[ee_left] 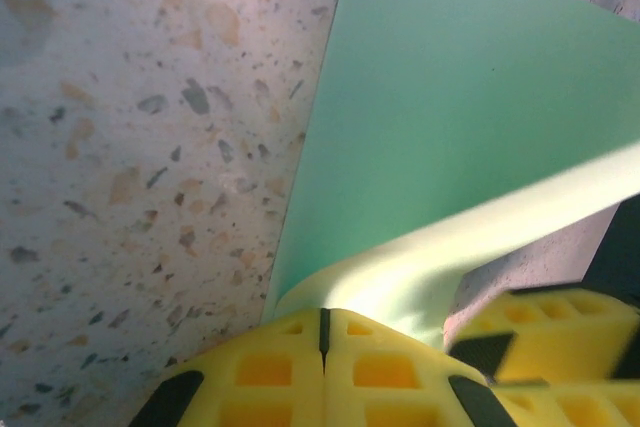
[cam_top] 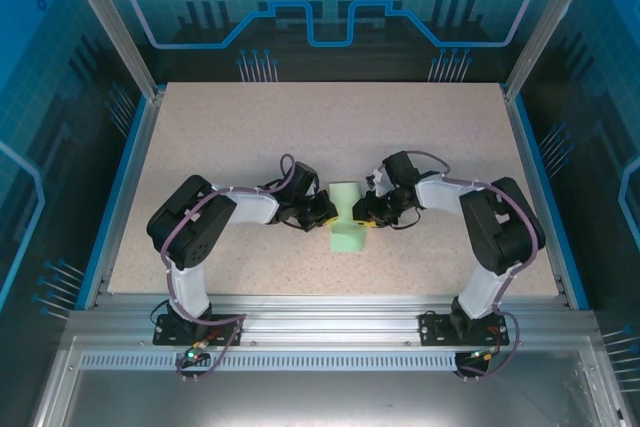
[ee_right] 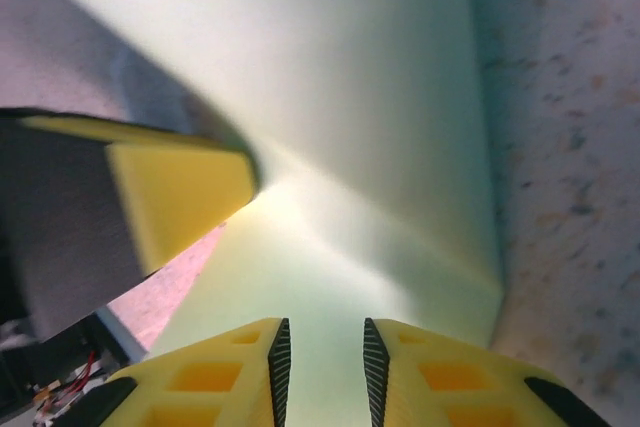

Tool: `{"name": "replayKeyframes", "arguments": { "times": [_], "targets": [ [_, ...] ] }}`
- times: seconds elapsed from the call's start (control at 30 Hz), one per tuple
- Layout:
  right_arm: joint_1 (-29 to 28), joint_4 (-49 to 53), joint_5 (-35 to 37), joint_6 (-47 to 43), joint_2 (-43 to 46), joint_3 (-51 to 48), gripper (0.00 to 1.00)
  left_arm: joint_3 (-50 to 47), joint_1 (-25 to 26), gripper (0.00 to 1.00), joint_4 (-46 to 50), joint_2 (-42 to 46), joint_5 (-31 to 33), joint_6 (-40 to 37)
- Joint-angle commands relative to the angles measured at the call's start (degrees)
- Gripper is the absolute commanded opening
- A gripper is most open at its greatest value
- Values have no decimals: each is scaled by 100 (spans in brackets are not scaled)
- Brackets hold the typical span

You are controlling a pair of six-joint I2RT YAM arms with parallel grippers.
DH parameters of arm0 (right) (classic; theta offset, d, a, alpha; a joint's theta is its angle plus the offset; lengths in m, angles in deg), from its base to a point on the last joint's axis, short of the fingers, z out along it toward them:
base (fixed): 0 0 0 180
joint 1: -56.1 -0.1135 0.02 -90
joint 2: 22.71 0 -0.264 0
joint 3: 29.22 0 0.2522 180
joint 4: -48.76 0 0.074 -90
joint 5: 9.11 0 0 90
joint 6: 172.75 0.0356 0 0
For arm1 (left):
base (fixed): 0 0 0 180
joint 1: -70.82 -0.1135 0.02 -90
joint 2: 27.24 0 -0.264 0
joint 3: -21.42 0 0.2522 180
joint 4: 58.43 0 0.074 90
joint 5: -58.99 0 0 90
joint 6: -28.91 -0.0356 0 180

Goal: Fold a paper plane with a square sheet of paper (pick it up from the middle)
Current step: Fold the square sheet of paper in half at the center of the table.

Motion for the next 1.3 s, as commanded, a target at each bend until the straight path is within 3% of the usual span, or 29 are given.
{"name": "replayKeyframes", "arguments": {
  "times": [0.0, 0.33, 0.7, 1.27],
  "targets": [
    [-66, 66, -233, -2, 372, -41, 29, 46, 90, 0, 541, -164, 93, -159],
    [-125, -250, -135, -2, -179, -660, 29, 28, 90, 0, 555, -146, 93, -185],
    [-270, -5, -232, 97, 661, -605, 30, 11, 90, 0, 585, -164, 98, -211],
    [-433, -174, 157, 177, 315, -1133, 29, 51, 88, 0, 655, -133, 88, -255]
  ]
}}
